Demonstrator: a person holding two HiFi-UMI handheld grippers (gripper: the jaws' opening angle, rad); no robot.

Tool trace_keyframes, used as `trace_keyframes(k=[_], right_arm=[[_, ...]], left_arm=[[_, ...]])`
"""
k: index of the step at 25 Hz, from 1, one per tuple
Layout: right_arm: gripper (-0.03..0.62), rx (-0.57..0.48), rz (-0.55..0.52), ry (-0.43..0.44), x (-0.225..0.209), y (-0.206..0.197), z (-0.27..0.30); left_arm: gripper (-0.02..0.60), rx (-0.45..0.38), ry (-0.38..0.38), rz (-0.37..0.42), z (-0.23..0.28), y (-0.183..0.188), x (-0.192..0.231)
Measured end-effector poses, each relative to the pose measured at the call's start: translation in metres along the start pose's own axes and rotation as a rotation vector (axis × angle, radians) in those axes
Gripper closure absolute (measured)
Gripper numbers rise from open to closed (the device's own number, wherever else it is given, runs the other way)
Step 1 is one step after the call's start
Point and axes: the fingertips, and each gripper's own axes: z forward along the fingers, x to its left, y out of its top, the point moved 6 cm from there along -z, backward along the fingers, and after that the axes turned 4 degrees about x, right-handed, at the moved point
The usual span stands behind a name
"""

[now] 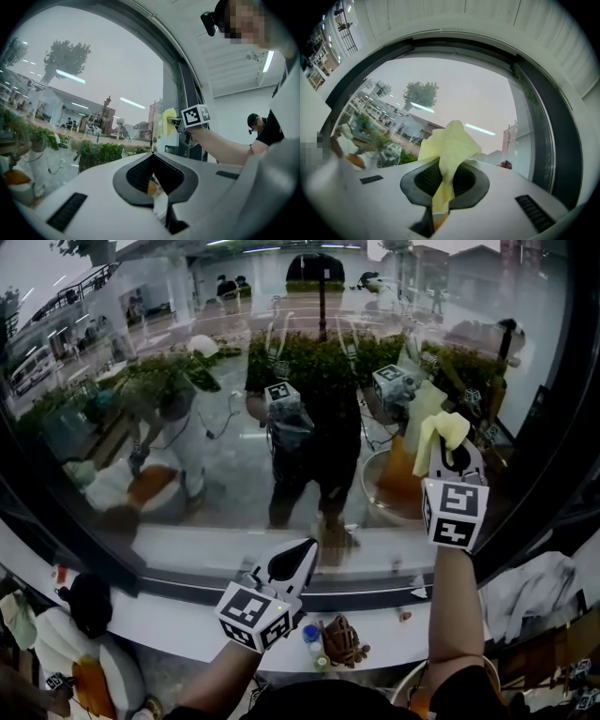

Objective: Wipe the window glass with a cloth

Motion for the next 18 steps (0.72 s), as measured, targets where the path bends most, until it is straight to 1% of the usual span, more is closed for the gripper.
trace_keyframes(k=[6,10,14,18], right_arm=[[0.551,-0.006,0.001,0.0,0.024,0.015,-0.001],[0.551,-0.014,0.0,0.012,0.03,0.019,0.001],[0.551,-0.019,-0.01,0.024,0.061,0.033,0.003],[0.551,-0.015,-0.019,0.019,0.082,0.038,0.005]], left_arm=[[0.574,0.002,0.008,0.009,-0.024,-0.001,0.016],[0.574,-0.004,0.029,-0.01,-0.027,0.001,0.018],[0.574,-0.003,0.035,0.001,-0.046,-0.001,0.036],[0.574,-0.004,0.041,0.013,-0.064,-0.001,0.051]])
